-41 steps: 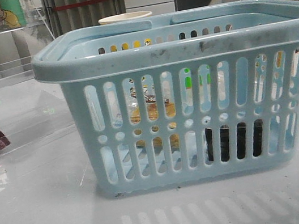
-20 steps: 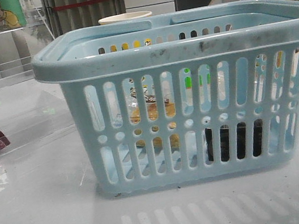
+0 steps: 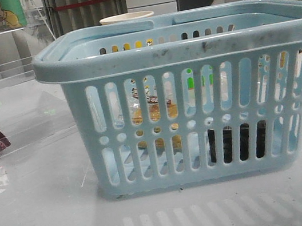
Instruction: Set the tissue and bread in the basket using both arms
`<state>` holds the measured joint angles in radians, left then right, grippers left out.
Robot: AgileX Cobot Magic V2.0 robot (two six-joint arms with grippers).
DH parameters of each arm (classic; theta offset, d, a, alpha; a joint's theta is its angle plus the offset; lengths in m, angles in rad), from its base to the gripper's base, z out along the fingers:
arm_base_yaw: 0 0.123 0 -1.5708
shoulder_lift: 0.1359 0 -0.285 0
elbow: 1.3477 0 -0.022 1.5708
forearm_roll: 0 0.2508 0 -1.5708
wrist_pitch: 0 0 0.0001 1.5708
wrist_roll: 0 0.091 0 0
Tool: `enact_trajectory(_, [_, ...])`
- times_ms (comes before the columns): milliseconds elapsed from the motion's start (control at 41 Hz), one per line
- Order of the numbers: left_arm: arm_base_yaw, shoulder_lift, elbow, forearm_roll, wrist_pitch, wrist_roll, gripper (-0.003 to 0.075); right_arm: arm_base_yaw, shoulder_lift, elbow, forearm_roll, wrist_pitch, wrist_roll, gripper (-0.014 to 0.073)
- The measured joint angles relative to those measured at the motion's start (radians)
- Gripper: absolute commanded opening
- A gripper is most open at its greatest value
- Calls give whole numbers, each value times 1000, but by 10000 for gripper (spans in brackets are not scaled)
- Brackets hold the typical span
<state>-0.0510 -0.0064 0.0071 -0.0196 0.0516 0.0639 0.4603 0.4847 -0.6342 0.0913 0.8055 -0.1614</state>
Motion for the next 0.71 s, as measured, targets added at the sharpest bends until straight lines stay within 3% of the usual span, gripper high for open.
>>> enact_trajectory(146, [0,0,0,0,0,0,97,-36,-84,85,-4,-109,0,55])
enact_trajectory(512, [0,0,0,0,0,0,97,-322,-433,488,-10,-434,0,55])
enact_trajectory(707, [0,0,0,0,0,0,97,-440,-495,631,-10,-595,0,55])
